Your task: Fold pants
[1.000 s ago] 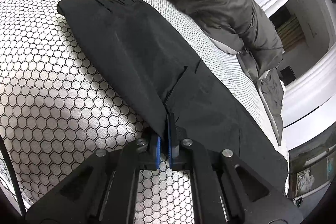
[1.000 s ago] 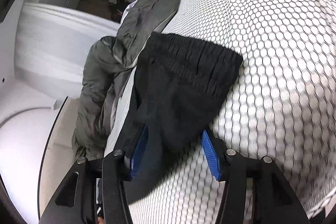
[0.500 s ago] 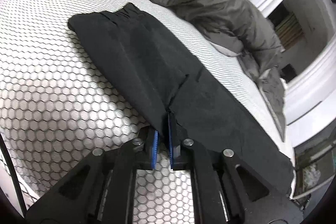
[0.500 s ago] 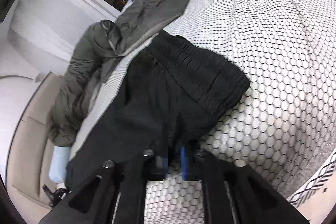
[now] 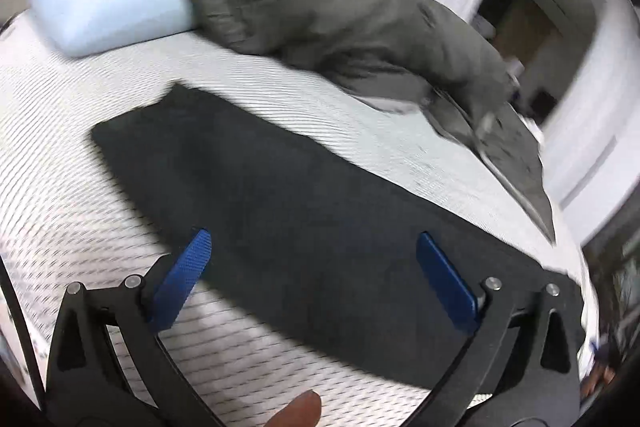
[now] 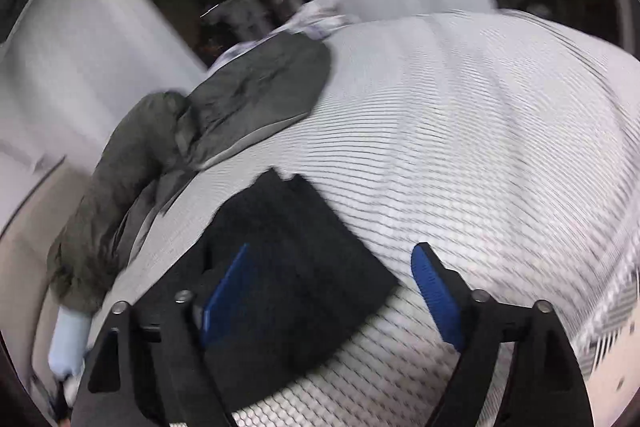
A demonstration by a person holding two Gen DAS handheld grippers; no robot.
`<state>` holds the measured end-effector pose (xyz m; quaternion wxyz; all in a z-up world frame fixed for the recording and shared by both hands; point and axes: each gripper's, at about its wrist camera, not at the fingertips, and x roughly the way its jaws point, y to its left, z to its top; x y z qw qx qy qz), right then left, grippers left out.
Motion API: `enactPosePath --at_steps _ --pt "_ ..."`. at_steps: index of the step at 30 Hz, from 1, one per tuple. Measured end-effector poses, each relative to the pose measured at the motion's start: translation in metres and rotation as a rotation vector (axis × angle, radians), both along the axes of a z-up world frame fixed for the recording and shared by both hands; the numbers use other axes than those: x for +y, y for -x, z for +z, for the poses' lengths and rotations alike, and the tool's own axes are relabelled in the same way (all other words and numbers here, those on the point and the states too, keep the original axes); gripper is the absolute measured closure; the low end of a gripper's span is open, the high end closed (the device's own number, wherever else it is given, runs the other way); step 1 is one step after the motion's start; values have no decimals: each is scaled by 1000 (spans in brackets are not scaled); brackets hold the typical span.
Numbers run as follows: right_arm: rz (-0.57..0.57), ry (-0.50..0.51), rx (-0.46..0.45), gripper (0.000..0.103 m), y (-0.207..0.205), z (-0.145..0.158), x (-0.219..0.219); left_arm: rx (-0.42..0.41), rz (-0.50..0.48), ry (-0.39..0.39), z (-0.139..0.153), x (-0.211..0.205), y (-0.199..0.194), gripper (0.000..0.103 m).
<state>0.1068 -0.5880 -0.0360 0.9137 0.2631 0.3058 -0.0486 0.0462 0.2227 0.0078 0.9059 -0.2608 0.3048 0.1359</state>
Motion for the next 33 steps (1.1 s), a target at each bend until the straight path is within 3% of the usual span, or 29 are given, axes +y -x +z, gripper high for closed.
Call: enactPosePath --at_steps 5,10,17,18,19,21,22,23,26,28,30,33 --pt "121 12 38 18 -57 0 17 26 -112 -28 14 -32 -60 1" --pt "217 159 153 18 -123 -4 48 50 -203 -31 14 -54 -112 1" --pt "245 300 214 20 -181 -18 68 132 -257 -134 -6 -80 -148 1" --pt "247 301 211 31 -186 -21 71 139 -253 -142 -8 -81 -149 1" --pt "251 294 214 52 -190 -24 75 145 -248 -141 -10 -82 -150 1" --pt "245 335 233 58 -196 -28 81 150 -253 -129 -13 -81 -151 1" --pt "250 365 219 71 -196 -27 86 151 -253 -129 -14 -79 -150 1" --pt "255 370 180 72 -197 -23 90 152 -249 -138 -15 -79 -149 1" --pt "145 326 87 72 -193 -7 81 155 -223 -154 -16 -67 -144 1" --pt "31 323 29 67 -191 -1 72 157 -197 -133 -18 -53 -140 1" --pt "-16 348 92 54 -201 -10 70 159 -169 -109 -20 -42 -137 1" --pt "2 340 172 46 -212 -23 70 177 -123 -102 -24 -27 -133 1"
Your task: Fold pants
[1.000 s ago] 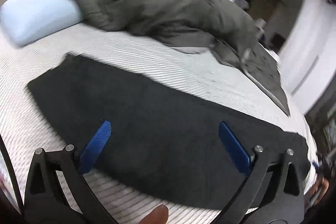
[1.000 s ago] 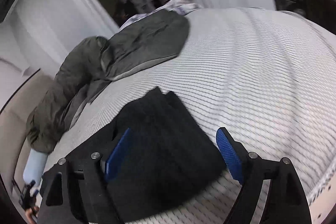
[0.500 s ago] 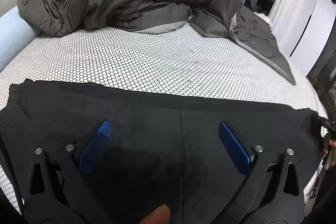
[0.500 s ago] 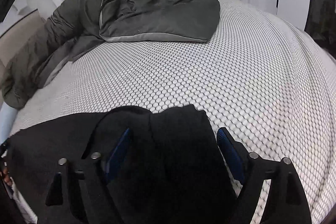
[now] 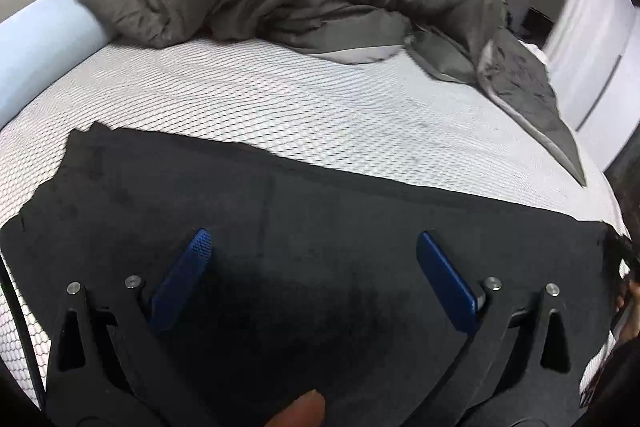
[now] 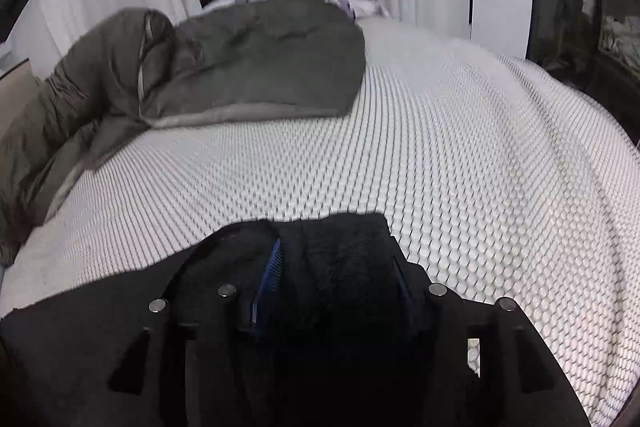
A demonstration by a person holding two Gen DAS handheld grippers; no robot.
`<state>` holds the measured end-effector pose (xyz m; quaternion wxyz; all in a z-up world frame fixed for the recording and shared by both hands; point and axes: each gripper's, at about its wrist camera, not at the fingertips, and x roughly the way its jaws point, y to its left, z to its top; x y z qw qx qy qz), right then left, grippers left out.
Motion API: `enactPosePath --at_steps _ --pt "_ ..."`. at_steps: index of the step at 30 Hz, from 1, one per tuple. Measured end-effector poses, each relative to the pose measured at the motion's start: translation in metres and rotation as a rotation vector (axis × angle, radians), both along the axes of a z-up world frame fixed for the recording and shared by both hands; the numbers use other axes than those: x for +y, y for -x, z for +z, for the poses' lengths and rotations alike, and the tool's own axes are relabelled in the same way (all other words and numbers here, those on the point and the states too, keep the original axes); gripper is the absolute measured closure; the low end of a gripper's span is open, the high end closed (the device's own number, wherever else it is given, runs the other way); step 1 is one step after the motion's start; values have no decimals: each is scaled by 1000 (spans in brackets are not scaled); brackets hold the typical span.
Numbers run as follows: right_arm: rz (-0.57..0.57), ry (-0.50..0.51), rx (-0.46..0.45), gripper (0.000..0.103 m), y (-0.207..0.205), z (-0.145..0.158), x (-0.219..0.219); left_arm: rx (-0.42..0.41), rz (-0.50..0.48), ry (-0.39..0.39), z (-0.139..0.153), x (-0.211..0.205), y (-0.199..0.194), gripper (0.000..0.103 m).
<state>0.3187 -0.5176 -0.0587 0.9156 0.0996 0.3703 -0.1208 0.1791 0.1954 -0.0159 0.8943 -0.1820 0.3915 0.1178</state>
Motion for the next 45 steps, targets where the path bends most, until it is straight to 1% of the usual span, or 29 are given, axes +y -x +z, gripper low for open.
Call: enactPosePath --at_steps 1,2,4,6,8,12,13,14,15,17,20,21,23,24,25,27,28,29,30,32,33,34,36,37,38,39,41,43,45 --pt "-8 3 7 38 0 2 0 9 13 -4 -2 4 1 1" --pt "-11 0 2 35 3 6 1 18 25 -12 -3 9 2 1" --pt "-27 -6 -21 17 9 17 0 30 43 -25 -6 14 3 1" --pt "-45 -9 -42 15 22 25 0 55 61 -34 -11 21 5 1" --pt "-45 -38 -57 14 35 29 3 73 112 -49 -14 32 9 1" --pt "-69 -181 -91 14 69 26 0 43 237 -33 -8 69 30 2" --pt "-75 -211 -91 14 74 26 -1 32 269 -28 -6 81 37 3" --pt "-72 -222 -85 14 78 25 1 29 300 -30 -4 94 44 6" --pt "-60 -223 -81 14 84 27 0 29 321 -32 -4 105 49 7" --pt "-25 -190 -92 14 95 36 3 23 328 -32 -3 124 55 7" --pt "1 -114 -92 14 102 43 7 62 285 -74 -4 140 48 7" --pt "11 -94 -88 14 103 43 7 96 250 -110 -4 144 40 7" --pt "12 -80 -74 14 104 41 4 145 170 -224 -1 145 24 7" --pt "14 -76 -66 14 101 39 4 187 136 -294 -2 146 12 7" --pt "21 -68 -54 14 100 37 4 227 105 -322 -3 146 1 7" --pt "35 -42 -32 14 96 33 5 352 29 -359 -18 150 -24 7" --pt "39 -32 -29 14 96 32 5 396 20 -377 -24 152 -33 7" --pt "42 -26 -29 14 96 31 6 432 23 -390 -30 157 -41 9" --pt "46 -26 -32 14 97 31 6 449 22 -362 -35 162 -47 14" --pt "53 -29 -38 14 98 31 6 438 -20 -262 -40 165 -53 65" --pt "54 -30 -44 14 99 32 6 432 -18 -257 -38 165 -54 66" --pt "52 -33 -54 14 100 34 5 411 -20 -287 -34 161 -53 74" --pt "51 -43 -72 14 102 37 5 366 -38 -366 -19 149 -52 75" --pt "51 -45 -80 14 104 39 5 340 -33 -384 -12 147 -51 75" --pt "51 -45 -84 14 104 40 4 295 -22 -395 0 146 -49 75" --pt "50 -44 -89 14 106 42 4 248 -1 -384 15 148 -48 76" --pt "49 -44 -95 14 108 44 3 201 6 -370 32 151 -50 75" --pt "46 -46 -98 14 110 45 1 197 10 -373 41 156 -61 75" --pt "32 -48 -102 14 113 46 -2 218 25 -371 36 164 -78 75"
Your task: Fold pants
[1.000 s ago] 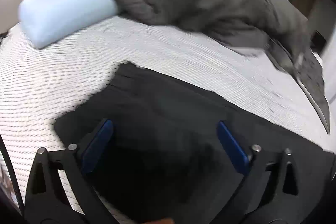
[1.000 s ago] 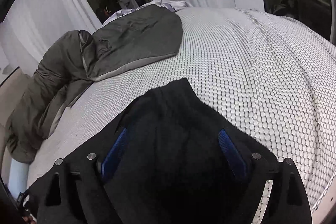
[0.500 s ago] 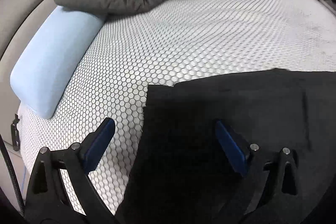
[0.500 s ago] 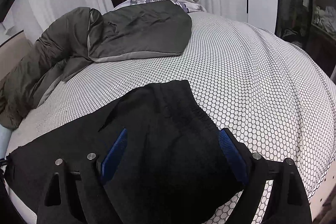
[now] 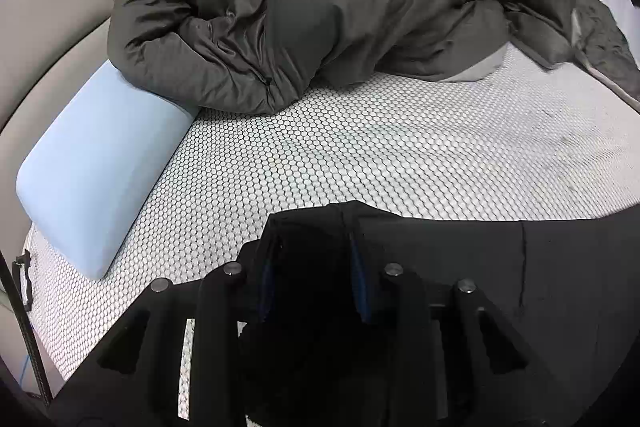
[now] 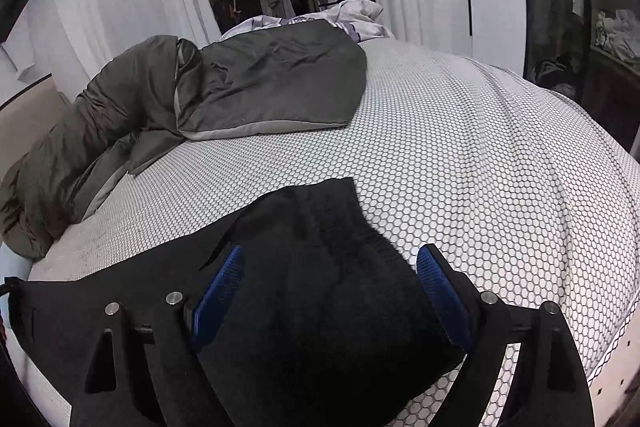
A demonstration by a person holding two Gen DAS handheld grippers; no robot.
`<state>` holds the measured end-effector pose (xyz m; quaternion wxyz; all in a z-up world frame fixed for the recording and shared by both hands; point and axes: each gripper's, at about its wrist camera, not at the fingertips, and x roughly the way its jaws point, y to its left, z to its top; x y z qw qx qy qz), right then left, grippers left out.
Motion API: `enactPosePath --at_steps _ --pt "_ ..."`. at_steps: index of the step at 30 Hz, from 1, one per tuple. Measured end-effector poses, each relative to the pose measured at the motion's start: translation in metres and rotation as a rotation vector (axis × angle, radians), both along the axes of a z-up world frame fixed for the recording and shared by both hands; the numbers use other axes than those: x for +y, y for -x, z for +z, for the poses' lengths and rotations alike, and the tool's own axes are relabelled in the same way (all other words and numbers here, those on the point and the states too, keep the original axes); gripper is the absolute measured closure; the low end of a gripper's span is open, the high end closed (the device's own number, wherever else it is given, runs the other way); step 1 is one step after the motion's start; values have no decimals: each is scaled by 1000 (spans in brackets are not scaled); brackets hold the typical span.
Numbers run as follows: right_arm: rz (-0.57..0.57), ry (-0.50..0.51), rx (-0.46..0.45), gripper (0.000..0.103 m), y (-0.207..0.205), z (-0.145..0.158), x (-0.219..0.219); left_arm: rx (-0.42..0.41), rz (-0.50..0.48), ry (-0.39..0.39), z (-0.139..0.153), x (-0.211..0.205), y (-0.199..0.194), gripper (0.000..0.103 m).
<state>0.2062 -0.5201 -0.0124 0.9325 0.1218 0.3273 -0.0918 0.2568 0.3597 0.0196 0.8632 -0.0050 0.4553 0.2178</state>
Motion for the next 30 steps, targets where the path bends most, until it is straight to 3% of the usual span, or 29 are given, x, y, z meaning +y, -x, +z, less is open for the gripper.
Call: enactPosePath --at_steps 5,7,11,13,17,20,23,25,29,30 --pt "-18 -32 -7 14 2 2 -10 107 71 59 -42 13 -19 68" --pt "-23 -45 10 14 2 0 -14 76 97 77 -45 10 -5 58" --pt "-14 -64 35 14 6 -3 -22 -48 112 175 -25 -1 30 20" --pt "-12 -86 35 14 12 -2 -27 -125 100 224 -10 -17 50 18" --pt "-7 -175 62 13 27 -11 -44 -190 -2 281 6 -89 89 5" --pt "-19 -230 89 13 40 -27 -58 -252 -110 329 8 -152 112 1" --pt "-52 -364 125 13 57 -54 -74 -296 -197 429 -3 -213 123 1" --pt "-33 -484 135 15 57 -72 -81 -289 -232 433 -11 -246 121 1" --pt "9 -534 99 35 48 -82 -78 -265 -306 366 -22 -298 111 1" --pt "14 -517 109 55 44 -83 -75 -265 -310 364 -24 -304 110 1"
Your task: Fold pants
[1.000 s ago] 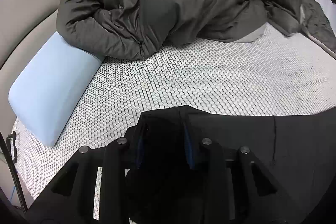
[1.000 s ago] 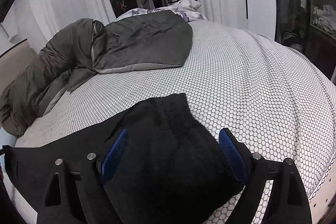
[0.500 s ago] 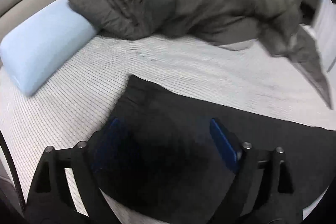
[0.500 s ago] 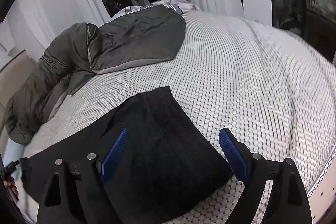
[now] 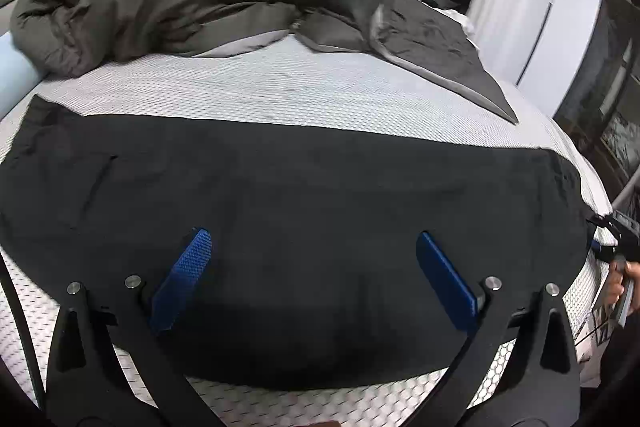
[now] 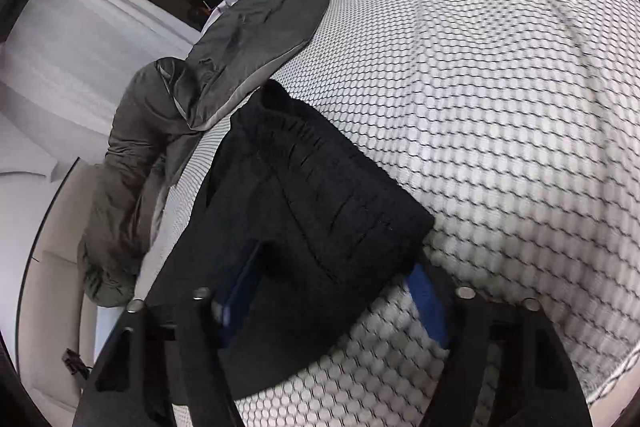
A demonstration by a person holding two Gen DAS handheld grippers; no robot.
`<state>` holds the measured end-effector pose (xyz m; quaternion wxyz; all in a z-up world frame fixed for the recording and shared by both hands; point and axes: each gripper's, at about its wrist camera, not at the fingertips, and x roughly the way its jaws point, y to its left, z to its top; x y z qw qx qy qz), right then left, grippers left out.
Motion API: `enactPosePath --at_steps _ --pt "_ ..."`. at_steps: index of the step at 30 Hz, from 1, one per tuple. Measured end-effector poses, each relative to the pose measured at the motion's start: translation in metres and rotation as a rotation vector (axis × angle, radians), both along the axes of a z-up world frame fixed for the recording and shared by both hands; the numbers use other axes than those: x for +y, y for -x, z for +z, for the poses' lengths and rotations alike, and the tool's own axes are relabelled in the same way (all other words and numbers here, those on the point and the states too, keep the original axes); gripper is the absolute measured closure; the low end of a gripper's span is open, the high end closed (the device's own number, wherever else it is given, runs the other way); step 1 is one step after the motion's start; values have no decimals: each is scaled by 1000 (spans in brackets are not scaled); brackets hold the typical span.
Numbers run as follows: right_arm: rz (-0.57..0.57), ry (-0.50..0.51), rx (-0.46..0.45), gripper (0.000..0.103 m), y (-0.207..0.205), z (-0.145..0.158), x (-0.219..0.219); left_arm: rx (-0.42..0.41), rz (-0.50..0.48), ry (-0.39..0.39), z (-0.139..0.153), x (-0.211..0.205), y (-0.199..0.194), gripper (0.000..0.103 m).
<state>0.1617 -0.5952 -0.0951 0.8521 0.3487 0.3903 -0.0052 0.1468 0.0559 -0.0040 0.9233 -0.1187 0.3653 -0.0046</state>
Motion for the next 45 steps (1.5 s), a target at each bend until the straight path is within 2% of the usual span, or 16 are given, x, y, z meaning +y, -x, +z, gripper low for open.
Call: enactPosePath --at_steps 1,3,4,6,7,9,10,14,18,21,25,29,33,39,41,45 --pt "10 28 4 71 -2 1 4 8 0 1 -3 -6 -3 1" --pt "4 77 -32 82 0 13 7 28 3 9 -8 -11 -4 1" --pt "0 104 -60 83 5 21 7 27 13 8 -11 -14 -3 1" --pt "-26 182 -27 83 9 23 4 10 39 0 -12 -11 3 1" --pt "-42 238 17 75 9 20 3 8 46 2 -15 -6 4 1" --pt "-56 258 84 66 10 11 1 27 40 14 -21 5 1 1" --pt "-72 259 67 59 15 16 1 34 42 13 -23 5 2 1" --pt "-97 405 -68 41 35 56 25 29 12 -36 -22 -3 5 1" --pt "59 466 -228 17 38 79 76 19 -62 -118 -21 -38 4 1" --pt "231 521 -227 16 24 71 132 42 -121 -140 -27 -69 -1 1" --pt "455 586 -146 16 1 35 207 68 -183 -158 -35 -105 -10 1" --pt "576 694 -91 16 -2 6 238 131 -212 -238 -44 -132 -20 1" --pt "521 786 -43 15 -4 -2 214 145 -225 -224 -51 -130 -18 1" --pt "202 834 86 12 2 2 121 154 -229 -186 -55 -115 -14 1" --pt "194 748 66 12 4 6 109 155 -229 -185 -54 -110 -16 1" --pt "221 754 -29 12 16 25 132 154 -226 -199 -48 -111 -12 1"
